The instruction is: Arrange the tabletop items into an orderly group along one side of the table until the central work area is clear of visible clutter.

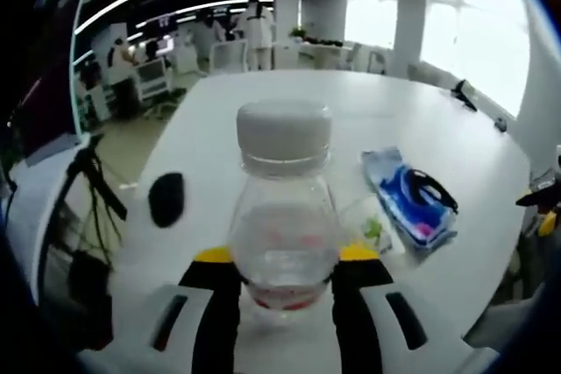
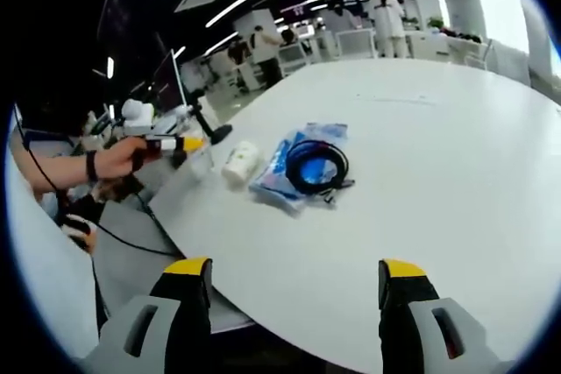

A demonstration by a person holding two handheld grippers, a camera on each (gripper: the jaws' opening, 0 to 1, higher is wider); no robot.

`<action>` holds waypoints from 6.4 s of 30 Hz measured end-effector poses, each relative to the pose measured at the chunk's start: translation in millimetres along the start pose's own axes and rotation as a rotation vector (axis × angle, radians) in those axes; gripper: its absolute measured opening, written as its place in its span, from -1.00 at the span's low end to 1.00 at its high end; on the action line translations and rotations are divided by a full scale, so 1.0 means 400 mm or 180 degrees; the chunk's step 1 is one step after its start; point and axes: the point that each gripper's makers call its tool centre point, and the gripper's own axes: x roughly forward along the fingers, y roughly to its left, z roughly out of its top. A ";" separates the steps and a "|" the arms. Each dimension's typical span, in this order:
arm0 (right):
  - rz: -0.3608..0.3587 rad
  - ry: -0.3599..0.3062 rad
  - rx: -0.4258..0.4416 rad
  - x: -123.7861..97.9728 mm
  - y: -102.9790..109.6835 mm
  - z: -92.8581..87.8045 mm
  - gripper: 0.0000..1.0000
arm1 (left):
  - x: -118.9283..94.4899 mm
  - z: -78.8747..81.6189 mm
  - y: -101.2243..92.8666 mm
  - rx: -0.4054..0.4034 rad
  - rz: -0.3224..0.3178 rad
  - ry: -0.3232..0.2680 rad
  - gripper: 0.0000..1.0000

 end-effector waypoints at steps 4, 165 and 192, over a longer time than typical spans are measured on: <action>-0.0005 0.0008 -0.0001 0.000 -0.001 -0.001 0.58 | 0.020 0.022 0.002 -0.0023 0.0004 -0.0020 -0.22; 0.0241 0.0185 -0.0183 0.012 -0.032 -0.015 0.51 | -0.063 -0.117 -0.231 -0.0977 -0.0402 0.0159 -0.08; -0.0019 0.0180 0.0102 -0.015 0.017 -0.061 0.51 | 0.084 -0.106 -0.278 -0.1077 -0.0465 0.0713 -0.18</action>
